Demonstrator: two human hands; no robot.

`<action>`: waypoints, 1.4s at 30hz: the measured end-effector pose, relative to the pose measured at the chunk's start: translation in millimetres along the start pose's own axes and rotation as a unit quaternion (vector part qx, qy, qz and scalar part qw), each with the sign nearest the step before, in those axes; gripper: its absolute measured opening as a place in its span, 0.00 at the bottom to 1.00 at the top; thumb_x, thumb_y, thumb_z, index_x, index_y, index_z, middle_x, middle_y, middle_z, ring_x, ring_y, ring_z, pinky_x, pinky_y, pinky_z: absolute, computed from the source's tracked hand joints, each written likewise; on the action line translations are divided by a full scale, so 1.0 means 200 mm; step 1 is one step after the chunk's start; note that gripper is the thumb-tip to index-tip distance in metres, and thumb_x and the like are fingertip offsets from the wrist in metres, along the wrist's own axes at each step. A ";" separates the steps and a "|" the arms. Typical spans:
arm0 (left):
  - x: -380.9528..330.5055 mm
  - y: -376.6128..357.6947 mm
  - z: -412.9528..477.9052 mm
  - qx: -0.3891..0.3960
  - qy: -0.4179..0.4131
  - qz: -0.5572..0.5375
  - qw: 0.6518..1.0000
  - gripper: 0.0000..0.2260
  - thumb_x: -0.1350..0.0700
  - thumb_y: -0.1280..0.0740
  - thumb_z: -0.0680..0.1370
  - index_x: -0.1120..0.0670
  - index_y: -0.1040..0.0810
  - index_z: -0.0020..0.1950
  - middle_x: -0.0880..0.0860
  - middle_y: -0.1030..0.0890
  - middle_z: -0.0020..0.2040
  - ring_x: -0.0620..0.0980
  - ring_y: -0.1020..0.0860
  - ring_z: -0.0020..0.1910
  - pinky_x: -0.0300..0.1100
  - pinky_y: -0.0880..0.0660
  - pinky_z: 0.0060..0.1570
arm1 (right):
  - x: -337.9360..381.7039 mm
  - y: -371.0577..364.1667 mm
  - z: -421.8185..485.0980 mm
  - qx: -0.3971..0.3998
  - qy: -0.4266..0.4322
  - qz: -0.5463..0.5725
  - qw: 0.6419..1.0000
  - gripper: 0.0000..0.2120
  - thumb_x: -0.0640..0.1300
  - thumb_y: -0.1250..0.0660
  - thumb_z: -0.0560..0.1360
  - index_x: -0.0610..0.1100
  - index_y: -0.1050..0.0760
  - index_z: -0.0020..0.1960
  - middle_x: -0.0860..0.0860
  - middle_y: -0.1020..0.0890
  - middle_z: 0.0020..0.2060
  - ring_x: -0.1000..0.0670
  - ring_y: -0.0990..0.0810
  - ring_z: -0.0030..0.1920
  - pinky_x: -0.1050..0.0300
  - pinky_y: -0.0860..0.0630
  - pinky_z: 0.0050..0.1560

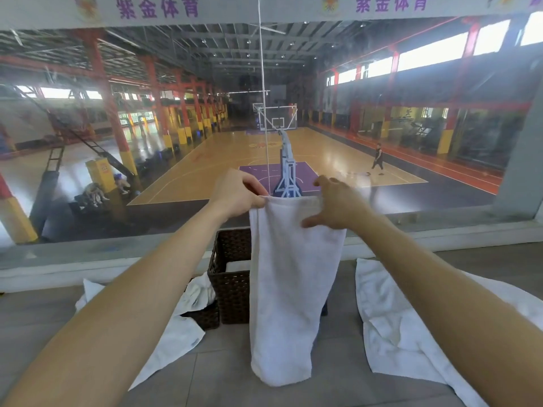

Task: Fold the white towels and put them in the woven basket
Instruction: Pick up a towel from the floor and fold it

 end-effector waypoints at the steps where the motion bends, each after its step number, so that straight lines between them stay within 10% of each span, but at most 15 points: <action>1: -0.03 0.00 -0.01 0.004 -0.010 -0.006 1.000 0.08 0.63 0.18 0.70 0.50 0.11 0.40 0.47 0.12 0.40 0.50 0.14 0.45 0.52 0.14 0.51 | 0.08 -0.07 0.01 0.030 0.019 0.014 0.999 0.53 0.72 0.19 0.60 0.49 0.32 0.76 0.50 0.21 0.67 0.44 0.21 0.63 0.43 0.21 0.62; 4: -0.06 0.03 -0.04 0.025 -0.048 -0.007 0.999 0.09 0.64 0.19 0.69 0.51 0.12 0.42 0.47 0.12 0.40 0.48 0.13 0.44 0.55 0.14 0.51 | 0.28 -0.17 0.05 0.058 0.075 0.094 0.991 0.21 0.68 0.21 0.69 0.52 0.19 0.46 0.52 0.18 0.41 0.48 0.21 0.43 0.53 0.28 0.42; 7: 0.05 0.09 -0.10 0.007 -0.048 -0.058 0.997 0.13 0.64 0.20 0.71 0.51 0.17 0.52 0.47 0.12 0.45 0.46 0.14 0.45 0.50 0.14 0.51 | 0.39 -0.14 0.07 0.020 0.105 0.137 0.985 0.23 0.59 0.21 0.74 0.54 0.29 0.29 0.52 0.26 0.27 0.50 0.28 0.31 0.53 0.35 0.33; 14: 0.70 -0.40 -0.45 0.078 0.126 -0.099 0.984 0.39 0.38 0.16 0.60 0.42 0.25 0.68 0.41 0.18 0.61 0.44 0.19 0.59 0.49 0.19 0.55 | 0.51 -0.06 0.04 -0.078 0.130 0.189 0.970 0.24 0.52 0.24 0.76 0.52 0.35 0.30 0.53 0.29 0.27 0.54 0.32 0.30 0.52 0.39 0.34; 19: 0.84 -0.63 -0.64 0.028 0.191 -0.145 0.970 0.22 0.47 0.18 0.69 0.41 0.22 0.59 0.41 0.17 0.56 0.45 0.18 0.57 0.49 0.20 0.61 | 0.54 0.01 -0.02 -0.103 0.135 0.219 0.961 0.17 0.51 0.23 0.72 0.51 0.31 0.34 0.54 0.25 0.30 0.55 0.30 0.32 0.55 0.35 0.33; 23: 0.76 -0.71 -0.72 -0.004 0.165 -0.301 0.939 0.27 0.39 0.18 0.70 0.44 0.23 0.63 0.42 0.14 0.57 0.41 0.16 0.56 0.40 0.20 0.57 | 0.57 0.06 -0.05 -0.113 0.137 0.183 0.967 0.13 0.49 0.22 0.71 0.46 0.24 0.38 0.54 0.23 0.32 0.52 0.26 0.37 0.58 0.34 0.33; 27: 0.76 -0.65 -0.69 -0.089 0.147 -0.241 0.955 0.09 0.59 0.27 0.77 0.49 0.18 0.55 0.46 0.14 0.47 0.47 0.16 0.46 0.36 0.22 0.44 | 0.63 0.05 -0.08 -0.077 0.178 0.163 0.967 0.12 0.51 0.20 0.70 0.47 0.22 0.40 0.54 0.20 0.34 0.50 0.24 0.38 0.54 0.28 0.39; 34: 1.01 -0.92 -0.79 0.179 0.186 -0.195 0.946 0.15 0.63 0.19 0.73 0.53 0.11 0.58 0.49 0.10 0.54 0.50 0.13 0.56 0.50 0.16 0.59 | 0.53 0.16 -0.11 -0.075 0.183 0.229 0.953 0.17 0.57 0.19 0.71 0.44 0.17 0.45 0.47 0.16 0.41 0.47 0.21 0.43 0.50 0.26 0.45; 42: 1.35 -0.62 -0.60 0.170 0.197 -0.061 0.964 0.26 0.44 0.24 0.63 0.51 0.18 0.59 0.54 0.13 0.56 0.57 0.14 0.55 0.62 0.19 0.60 | -0.30 0.06 -0.16 -0.151 -0.033 0.248 0.956 0.18 0.59 0.23 0.74 0.46 0.23 0.45 0.51 0.21 0.40 0.50 0.27 0.40 0.56 0.32 0.39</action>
Point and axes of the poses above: each hand's wrist, its own z-axis towards the middle knuckle, its own y-axis out of the back of the hand, x = y × z, the point moved 9 cm from there along z, towards the middle knuckle
